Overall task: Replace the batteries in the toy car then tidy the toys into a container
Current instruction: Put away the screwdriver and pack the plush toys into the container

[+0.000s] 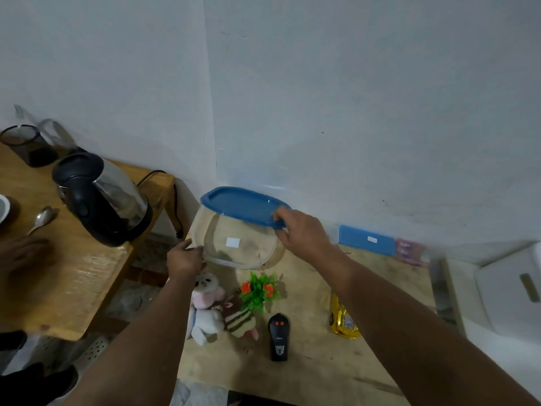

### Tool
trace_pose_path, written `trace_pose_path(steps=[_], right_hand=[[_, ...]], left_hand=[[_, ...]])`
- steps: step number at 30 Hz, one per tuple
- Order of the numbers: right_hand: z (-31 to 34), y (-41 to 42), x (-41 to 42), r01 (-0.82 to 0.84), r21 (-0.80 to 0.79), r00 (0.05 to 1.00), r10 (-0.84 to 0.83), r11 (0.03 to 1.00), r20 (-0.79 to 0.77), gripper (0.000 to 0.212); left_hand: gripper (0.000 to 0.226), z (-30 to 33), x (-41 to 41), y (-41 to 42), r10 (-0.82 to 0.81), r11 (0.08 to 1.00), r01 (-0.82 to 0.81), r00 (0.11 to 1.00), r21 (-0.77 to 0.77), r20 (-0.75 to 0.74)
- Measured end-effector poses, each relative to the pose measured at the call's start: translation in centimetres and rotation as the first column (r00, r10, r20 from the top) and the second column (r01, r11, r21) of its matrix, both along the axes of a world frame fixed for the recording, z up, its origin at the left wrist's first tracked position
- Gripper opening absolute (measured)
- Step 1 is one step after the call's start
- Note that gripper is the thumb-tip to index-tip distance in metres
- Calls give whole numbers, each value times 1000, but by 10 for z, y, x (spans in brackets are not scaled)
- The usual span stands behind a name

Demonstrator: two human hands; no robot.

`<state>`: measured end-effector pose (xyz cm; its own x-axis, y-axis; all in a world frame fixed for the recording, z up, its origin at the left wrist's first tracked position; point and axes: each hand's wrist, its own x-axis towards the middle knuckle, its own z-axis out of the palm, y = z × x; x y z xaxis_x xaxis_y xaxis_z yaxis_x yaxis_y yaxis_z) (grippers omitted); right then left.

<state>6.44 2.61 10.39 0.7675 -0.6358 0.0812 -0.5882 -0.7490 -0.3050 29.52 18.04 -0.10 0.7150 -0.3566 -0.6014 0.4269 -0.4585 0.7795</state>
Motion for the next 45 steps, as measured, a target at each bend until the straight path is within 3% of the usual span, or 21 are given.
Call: trace_pose_path(steps=[5,10,17,24,29,31,33,38,41,45], right_hand=[[15,-2,-36,291,75,918,-300,954,259,19],[1,-7,-89,396,279,805,-477,875,352,37],[-37,-32,-134,374,573,790,-574,729,215,43],[-63,-75,-127,547,550,747,-665,631,19,62],[-58,-67,-117,620,462,704,-710,634,30,60],[-50,-54,-110,604,390,737,-674,694,58,54],[-39,-33,-98,532,313,808,-582,787,89,46],[-21,51,-51,190,189,957,-225,963,184,27],[-20,108,-24,2,157,991,-23,988,129,23],[-32,161,1,-129,218,968,170,967,-183,25]], left_hand=[[45,-1,2,1,-50,997,49,999,54,16],[43,-3,1,3,-44,997,42,999,57,29],[43,-6,-2,4,-35,997,33,999,75,28],[45,-3,-3,5,-10,998,9,1000,70,9],[52,3,-5,8,-47,995,45,999,85,23],[56,9,-5,12,-90,990,82,994,117,62],[57,21,-7,18,-215,957,164,955,240,206],[50,44,-24,52,-549,815,271,642,512,535],[64,40,-29,78,-733,664,379,502,645,459],[91,24,-31,102,-874,467,538,399,702,276]])
